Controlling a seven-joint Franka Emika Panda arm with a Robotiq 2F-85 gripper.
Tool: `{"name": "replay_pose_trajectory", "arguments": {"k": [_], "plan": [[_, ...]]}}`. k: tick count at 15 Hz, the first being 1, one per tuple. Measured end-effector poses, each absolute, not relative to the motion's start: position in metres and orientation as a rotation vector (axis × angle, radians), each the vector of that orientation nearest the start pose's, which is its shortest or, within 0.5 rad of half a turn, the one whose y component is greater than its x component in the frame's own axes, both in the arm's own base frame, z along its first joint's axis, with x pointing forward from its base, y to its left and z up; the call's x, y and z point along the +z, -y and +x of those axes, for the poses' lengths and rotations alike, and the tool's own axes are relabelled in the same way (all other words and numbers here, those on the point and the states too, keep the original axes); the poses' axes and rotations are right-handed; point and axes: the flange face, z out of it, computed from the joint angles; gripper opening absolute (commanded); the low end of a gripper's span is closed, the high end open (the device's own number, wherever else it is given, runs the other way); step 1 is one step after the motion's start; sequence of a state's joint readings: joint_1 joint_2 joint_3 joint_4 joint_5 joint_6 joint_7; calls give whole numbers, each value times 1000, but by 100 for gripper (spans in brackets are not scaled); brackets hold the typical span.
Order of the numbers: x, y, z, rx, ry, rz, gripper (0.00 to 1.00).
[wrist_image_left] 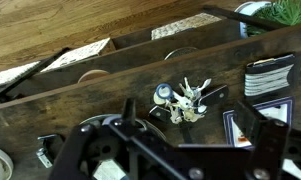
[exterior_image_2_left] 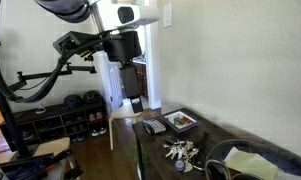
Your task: Put the keys in the blue/white plate
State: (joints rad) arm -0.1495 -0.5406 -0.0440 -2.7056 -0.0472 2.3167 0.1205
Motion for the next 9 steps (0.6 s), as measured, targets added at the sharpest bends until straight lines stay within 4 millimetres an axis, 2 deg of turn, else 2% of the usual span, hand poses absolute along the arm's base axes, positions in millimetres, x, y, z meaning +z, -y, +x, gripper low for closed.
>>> {"name": "replay_pose_trajectory", "arguments": {"k": [5,9], "plan": [[405,73,370,-230,-441,-3121,100],[396,75,382,-215,-484,-3114,100]]}}
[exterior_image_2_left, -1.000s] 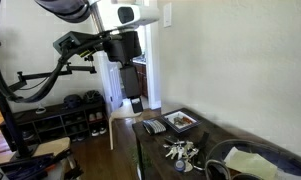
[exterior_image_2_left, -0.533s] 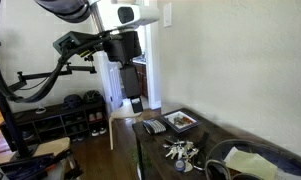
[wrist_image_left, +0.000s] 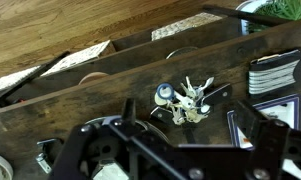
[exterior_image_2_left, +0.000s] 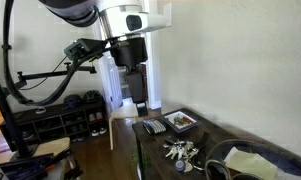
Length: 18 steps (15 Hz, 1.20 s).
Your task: Put the keys in the blue/white plate
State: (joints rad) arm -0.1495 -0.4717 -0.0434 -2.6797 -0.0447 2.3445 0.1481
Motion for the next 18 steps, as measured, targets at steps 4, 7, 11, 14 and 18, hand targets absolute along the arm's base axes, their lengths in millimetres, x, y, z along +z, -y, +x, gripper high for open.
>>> {"name": "replay_pose_trajectory", "arguments": {"k": [4,7,11,14,18], "plan": [[380,74,404,-214,-550,-3103,100],[366,71,421,-205,-612,-3091,100],[350,67,443,-197,-702,-3065,100],[338,63,455,-188,-778,-3038,100],[334,63,457,-175,-780,-3039,100]]}}
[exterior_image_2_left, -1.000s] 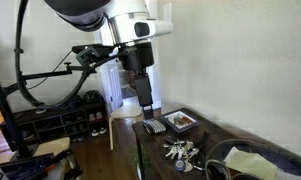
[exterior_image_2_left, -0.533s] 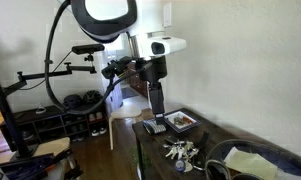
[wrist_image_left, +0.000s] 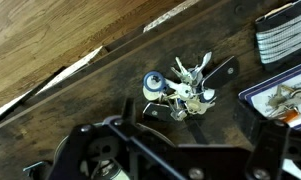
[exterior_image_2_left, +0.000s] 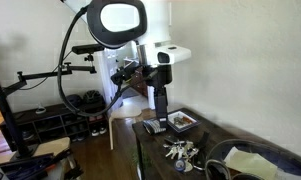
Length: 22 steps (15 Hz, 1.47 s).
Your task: Put the keys in the blue/white plate
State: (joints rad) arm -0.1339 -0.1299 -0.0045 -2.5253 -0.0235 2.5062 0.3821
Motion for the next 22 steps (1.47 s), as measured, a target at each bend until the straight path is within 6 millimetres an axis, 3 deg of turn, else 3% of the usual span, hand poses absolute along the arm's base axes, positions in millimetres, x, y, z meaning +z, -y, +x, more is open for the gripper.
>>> {"name": "replay_pose_trajectory", "arguments": {"k": [9,14,22], "plan": [[329,62,457,-156,-780,-3038,100],[306,52,467,-86,-839,-3009,100],[264,44,502,-19,-1053,-2915,100]]}}
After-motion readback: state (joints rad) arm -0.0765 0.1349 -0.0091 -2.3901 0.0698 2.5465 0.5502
